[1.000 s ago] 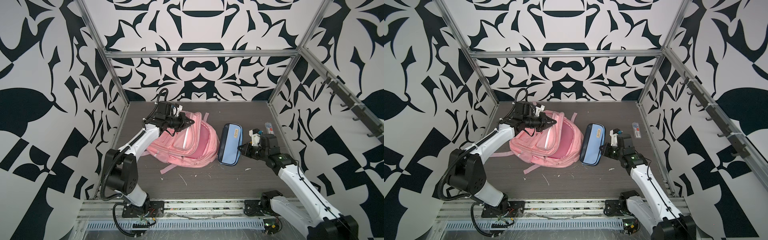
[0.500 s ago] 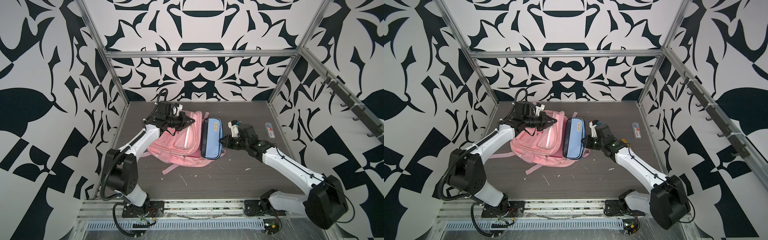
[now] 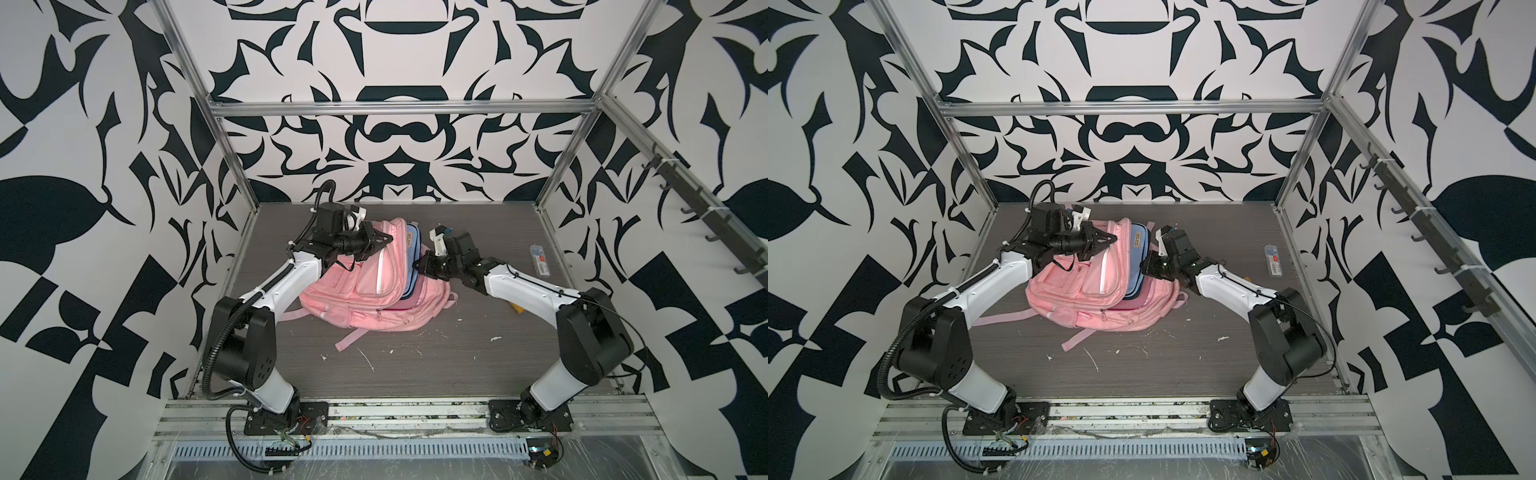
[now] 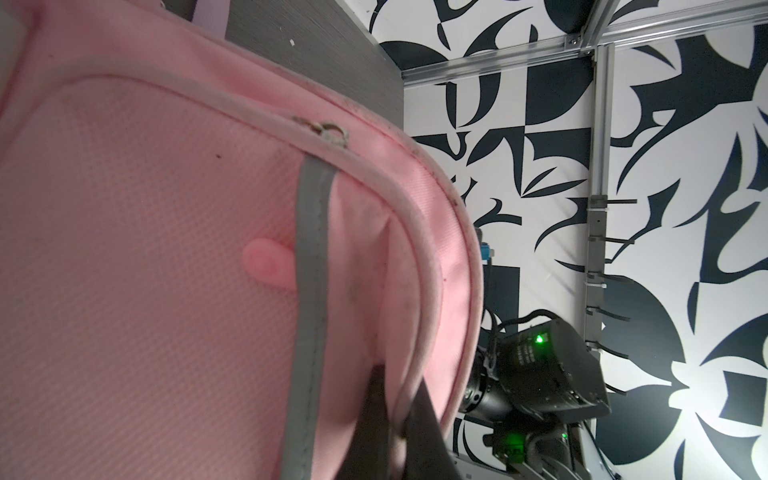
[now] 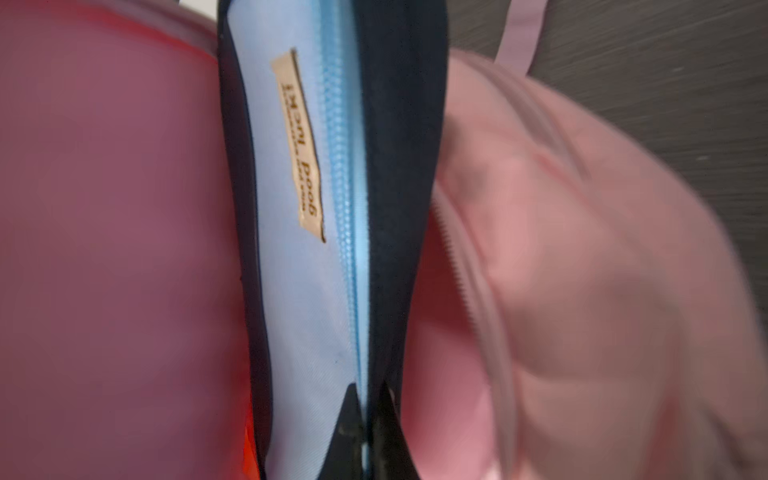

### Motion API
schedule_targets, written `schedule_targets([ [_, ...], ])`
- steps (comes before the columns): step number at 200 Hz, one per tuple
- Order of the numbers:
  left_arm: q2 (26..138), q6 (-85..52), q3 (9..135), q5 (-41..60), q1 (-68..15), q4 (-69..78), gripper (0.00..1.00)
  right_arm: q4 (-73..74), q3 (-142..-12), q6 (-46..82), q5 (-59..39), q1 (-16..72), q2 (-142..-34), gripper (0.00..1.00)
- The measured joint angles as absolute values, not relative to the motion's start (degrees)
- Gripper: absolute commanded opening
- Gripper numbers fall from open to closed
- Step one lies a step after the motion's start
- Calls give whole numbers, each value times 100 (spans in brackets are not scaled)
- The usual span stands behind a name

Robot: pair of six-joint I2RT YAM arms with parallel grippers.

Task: Pack the student bag
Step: 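Lower the pencil case into the backpack with the right gripper while left holds it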

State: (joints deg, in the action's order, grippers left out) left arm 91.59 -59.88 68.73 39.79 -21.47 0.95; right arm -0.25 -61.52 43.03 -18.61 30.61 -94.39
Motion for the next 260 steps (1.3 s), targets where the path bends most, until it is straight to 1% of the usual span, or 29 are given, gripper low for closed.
schedule_targets([
  [86, 9238, -6217, 6873, 3879, -2220, 377, 0, 202, -6611, 4429, -2261, 3450, -10398, 0],
  [136, 9373, -6215, 6919, 4029, -2392, 497, 0, 401, -7017, 4491, -2816, 3603, -10986, 0],
  [181, 9666, -6307, 7072, 4101, -2379, 683, 0, 602, -7513, 4517, -3326, 3612, -11502, 0],
  [199, 9800, -6353, 7194, 4152, -2379, 707, 0, 860, -7612, 4619, -3520, 3612, -11684, 0],
  [260, 9994, -6584, 7402, 4158, -2379, 801, 0, 2394, -7614, 5382, -4080, 3599, -12162, 0],
])
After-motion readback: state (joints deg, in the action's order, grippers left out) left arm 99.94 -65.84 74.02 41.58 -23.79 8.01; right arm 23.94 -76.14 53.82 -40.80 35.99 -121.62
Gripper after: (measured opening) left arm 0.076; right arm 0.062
